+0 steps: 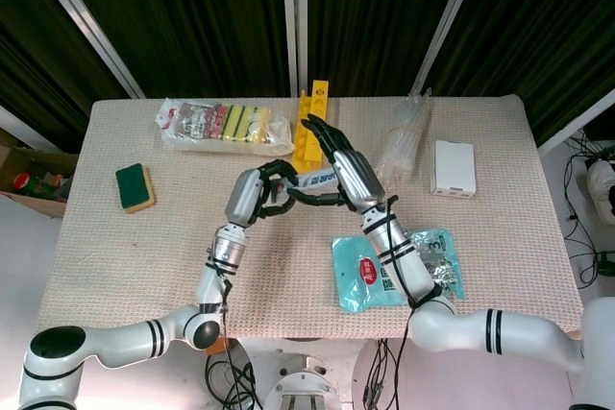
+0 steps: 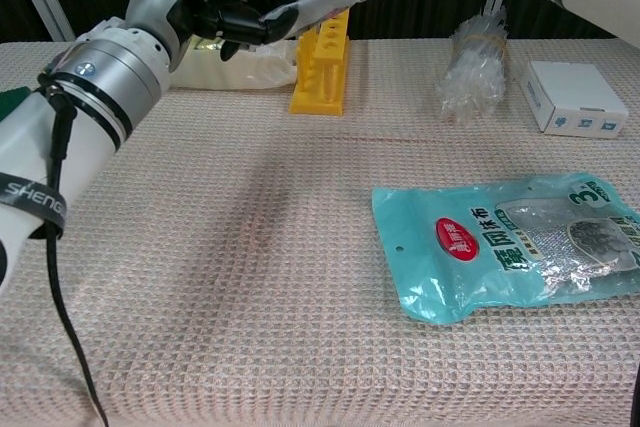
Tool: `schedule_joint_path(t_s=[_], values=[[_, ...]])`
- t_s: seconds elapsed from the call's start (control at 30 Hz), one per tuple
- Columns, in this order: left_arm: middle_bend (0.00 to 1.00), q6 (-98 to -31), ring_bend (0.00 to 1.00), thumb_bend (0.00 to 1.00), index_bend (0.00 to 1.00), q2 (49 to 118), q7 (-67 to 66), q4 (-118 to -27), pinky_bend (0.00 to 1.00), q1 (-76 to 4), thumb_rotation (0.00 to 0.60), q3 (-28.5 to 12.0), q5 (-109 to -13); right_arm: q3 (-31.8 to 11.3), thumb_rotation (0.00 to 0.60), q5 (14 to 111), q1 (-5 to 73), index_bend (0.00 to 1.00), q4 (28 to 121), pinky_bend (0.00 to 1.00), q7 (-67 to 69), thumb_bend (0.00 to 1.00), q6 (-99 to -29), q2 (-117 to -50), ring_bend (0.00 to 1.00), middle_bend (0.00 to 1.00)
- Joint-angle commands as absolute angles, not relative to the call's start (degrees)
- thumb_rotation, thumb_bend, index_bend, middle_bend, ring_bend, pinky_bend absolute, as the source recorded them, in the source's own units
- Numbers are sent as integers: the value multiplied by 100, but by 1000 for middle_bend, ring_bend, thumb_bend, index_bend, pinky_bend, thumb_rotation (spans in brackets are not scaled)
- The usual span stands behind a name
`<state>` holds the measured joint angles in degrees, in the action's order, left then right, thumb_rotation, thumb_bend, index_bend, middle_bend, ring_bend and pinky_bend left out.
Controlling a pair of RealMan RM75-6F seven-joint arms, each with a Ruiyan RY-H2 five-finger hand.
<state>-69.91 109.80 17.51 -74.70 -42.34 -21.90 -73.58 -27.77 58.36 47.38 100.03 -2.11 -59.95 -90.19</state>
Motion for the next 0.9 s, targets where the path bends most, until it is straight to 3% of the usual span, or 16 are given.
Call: schedule_joint_path(t_s=[0.03,0.9], values=[[942,-6998,772,418,847,10966,1795,-7490,817,-4221,600,-2193,-7365,-2756,232,5810,4706,0,9965,0,-143,0,-6017,-8984,0,0],[942,-7005,772,418,846,10922,2127,-7637,817,-4254,600,-2193,-7502,-2625,230,6140,4539,0,9531,0,1363,0,-5751,-8996,0,0]])
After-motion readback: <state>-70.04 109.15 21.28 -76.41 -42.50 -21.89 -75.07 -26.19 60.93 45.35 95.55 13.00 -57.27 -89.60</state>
